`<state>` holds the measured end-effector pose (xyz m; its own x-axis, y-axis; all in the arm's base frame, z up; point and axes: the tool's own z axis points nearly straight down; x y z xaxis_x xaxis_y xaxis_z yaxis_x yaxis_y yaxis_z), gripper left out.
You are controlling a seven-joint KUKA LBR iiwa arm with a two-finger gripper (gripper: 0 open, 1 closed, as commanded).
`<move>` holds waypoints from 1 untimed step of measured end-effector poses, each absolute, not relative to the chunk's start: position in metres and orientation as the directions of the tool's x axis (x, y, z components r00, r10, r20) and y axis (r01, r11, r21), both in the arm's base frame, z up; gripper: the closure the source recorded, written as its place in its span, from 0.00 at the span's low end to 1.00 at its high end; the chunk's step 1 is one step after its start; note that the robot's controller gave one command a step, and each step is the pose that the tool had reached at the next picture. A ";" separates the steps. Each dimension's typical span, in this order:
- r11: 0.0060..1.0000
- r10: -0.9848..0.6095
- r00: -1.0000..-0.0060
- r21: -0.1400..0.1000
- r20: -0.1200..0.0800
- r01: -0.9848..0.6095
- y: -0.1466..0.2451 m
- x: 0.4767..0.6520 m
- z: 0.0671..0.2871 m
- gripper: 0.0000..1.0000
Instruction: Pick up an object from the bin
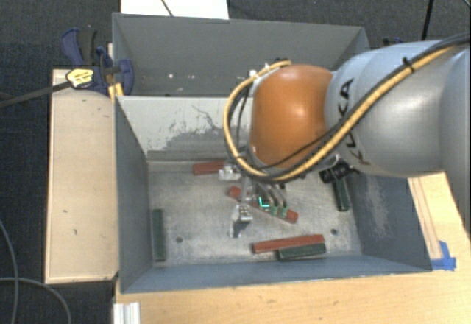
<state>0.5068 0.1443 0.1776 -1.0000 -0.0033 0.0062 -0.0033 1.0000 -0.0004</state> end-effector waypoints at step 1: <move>1.000 -0.001 -1.000 0.001 0.003 -0.001 0.144 0.507 0.180 0.00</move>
Offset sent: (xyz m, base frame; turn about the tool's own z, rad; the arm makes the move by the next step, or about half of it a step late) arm 0.0169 0.0311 -0.0226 0.0466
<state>0.5072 0.1440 0.1797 -1.0000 -0.0015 0.0034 -0.0015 1.0000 0.0005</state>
